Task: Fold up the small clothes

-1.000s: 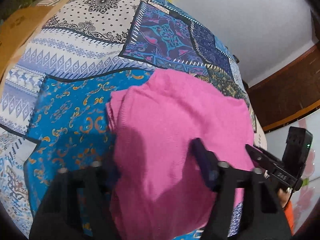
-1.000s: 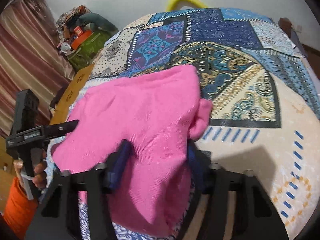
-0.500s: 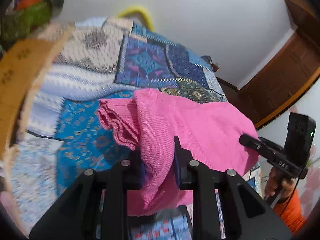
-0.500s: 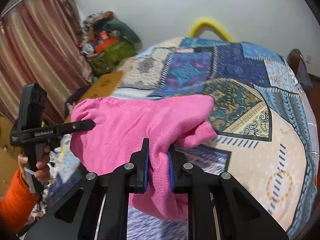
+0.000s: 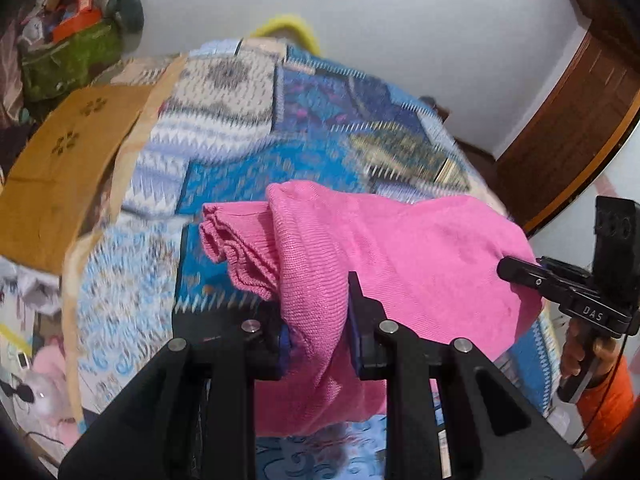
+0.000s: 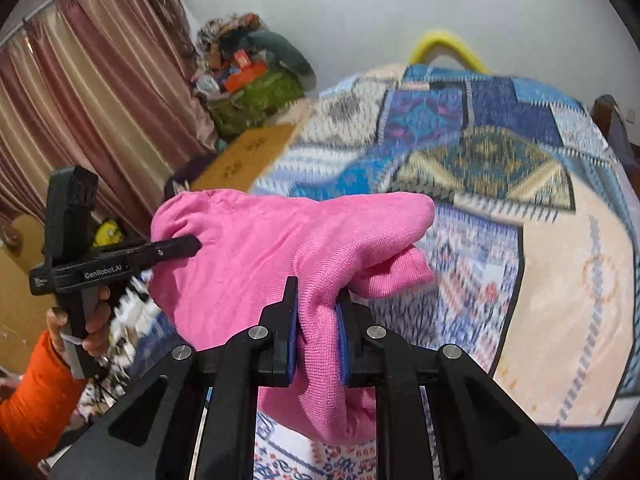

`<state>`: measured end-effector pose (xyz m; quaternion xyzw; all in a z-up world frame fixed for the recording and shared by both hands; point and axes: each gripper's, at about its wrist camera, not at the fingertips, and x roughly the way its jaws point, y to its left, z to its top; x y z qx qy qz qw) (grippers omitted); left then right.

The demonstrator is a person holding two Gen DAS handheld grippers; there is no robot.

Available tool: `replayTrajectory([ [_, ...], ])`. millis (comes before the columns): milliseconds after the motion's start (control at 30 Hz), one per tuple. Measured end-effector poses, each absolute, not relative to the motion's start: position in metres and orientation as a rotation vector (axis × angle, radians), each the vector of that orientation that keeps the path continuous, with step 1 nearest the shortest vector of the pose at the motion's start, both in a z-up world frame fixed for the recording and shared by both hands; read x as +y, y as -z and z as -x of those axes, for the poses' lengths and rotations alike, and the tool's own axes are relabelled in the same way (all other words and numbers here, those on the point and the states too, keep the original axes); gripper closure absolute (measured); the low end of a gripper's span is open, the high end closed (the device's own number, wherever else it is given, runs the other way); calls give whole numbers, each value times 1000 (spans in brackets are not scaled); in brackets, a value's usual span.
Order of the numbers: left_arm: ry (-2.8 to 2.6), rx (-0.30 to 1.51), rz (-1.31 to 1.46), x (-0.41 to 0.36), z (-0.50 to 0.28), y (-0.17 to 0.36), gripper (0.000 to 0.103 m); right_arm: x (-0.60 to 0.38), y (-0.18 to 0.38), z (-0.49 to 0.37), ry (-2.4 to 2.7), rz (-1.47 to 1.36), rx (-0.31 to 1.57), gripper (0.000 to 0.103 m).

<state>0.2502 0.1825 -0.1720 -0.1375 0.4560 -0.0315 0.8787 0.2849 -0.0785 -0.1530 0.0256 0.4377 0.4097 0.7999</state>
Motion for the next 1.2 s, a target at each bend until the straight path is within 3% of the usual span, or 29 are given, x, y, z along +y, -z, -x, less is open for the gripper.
replayTrajectory([
  [133, 28, 1021, 270, 185, -251, 208, 78, -72, 179, -277, -814, 68, 957, 86],
  [333, -39, 1024, 223, 192, -239, 214, 54, -76, 182, -269, -714, 226, 932, 75],
  [400, -68, 1010, 199, 194, -234, 206, 53, -79, 173, -266, -689, 246, 890, 64],
  [600, -91, 938, 119, 183, -225, 173, 53, -72, 140, -253, -743, 213, 775, 52],
  [800, 9, 910, 157, 159, -235, 163, 50, -39, 151, -251, -831, 184, 807, 52],
  [1033, 24, 1014, 108, 141, -243, 207, 48, -33, 197, -255, -869, 137, 956, 52],
  [1200, -13, 1010, 145, 162, -226, 215, 45, -62, 200, -255, -844, 70, 972, 46],
])
